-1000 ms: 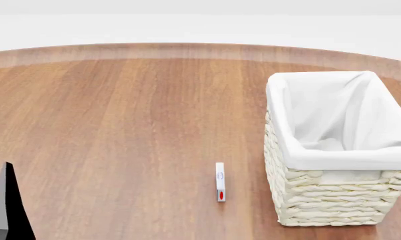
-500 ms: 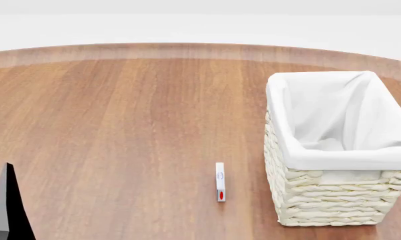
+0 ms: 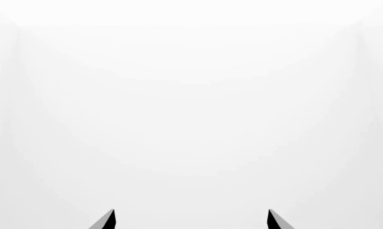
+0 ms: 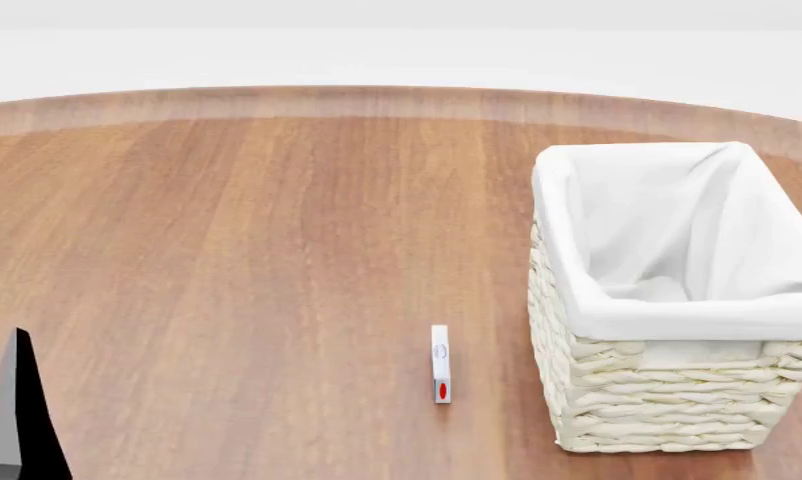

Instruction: Pick up the tomato sauce, and put it in the basket.

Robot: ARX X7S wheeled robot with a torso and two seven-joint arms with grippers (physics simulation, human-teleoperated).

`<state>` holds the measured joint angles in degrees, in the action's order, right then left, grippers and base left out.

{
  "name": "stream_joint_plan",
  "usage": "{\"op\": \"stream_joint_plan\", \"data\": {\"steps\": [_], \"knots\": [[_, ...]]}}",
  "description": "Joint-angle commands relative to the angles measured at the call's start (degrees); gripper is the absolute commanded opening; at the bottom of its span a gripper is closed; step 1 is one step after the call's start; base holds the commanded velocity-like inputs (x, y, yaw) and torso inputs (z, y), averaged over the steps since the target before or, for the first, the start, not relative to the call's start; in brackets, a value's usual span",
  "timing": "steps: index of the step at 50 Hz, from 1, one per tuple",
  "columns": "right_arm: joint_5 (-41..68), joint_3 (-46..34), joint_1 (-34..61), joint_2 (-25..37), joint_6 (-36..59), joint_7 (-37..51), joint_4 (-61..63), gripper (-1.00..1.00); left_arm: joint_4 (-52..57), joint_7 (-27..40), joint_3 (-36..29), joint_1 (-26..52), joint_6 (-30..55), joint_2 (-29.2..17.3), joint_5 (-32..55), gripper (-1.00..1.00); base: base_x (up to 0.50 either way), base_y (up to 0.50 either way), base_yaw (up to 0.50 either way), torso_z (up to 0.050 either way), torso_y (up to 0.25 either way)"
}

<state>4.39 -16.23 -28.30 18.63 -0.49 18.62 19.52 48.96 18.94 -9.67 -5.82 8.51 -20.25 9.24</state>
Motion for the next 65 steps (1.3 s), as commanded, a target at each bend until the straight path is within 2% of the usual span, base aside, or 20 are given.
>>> {"op": "stream_joint_plan", "data": {"steps": [1, 36, 45, 50, 53, 61, 65], "knots": [[0.3, -0.4, 0.3, -0.1, -0.9, 0.0, -1.8, 1.0, 0.0, 0.3, -0.3, 0.0, -0.1, -0.3, -0.1, 1.0, 0.0, 0.0, 0.0, 0.0, 0.0], [2.2, -1.9, 0.9, -0.2, -0.9, -0.5, -5.9, 1.0, 0.7, 1.4, -1.0, 0.0, 0.6, -1.3, -0.1, 1.0, 0.0, 0.0, 0.0, 0.0, 0.0], [2.3, -2.5, 2.7, -1.4, -5.3, -1.2, -13.9, 1.0, 0.6, 1.6, -1.5, 0.2, 0.9, -1.4, -0.5, 1.0, 0.0, 0.0, 0.0, 0.0, 0.0], [2.8, -2.4, 2.4, -1.0, -3.7, -1.0, -12.1, 1.0, 0.7, 1.7, -1.9, 0.4, 1.2, -1.5, -0.9, 1.0, 0.0, 0.0, 0.0, 0.0, 0.0], [2.7, -2.6, 3.5, -1.7, -6.5, -1.5, -16.4, 1.0, 0.6, 1.8, -2.2, 0.5, 1.2, -1.5, -1.0, 1.0, 0.0, 0.0, 0.0, 0.0, 0.0], [3.0, -2.6, 3.5, -1.3, -4.9, -1.1, -15.2, 1.0, 0.0, 1.8, -2.7, 1.0, 1.2, -1.6, -1.1, 1.0, 0.0, 0.0, 0.0, 0.0, 0.0], [2.7, -2.9, 4.7, -1.9, -7.5, -1.5, -19.2, 1.0, -0.1, 1.9, -2.9, 1.1, 1.2, -1.6, -1.1, 1.0, 0.0, 0.0, 0.0, 0.0, 0.0]]}}
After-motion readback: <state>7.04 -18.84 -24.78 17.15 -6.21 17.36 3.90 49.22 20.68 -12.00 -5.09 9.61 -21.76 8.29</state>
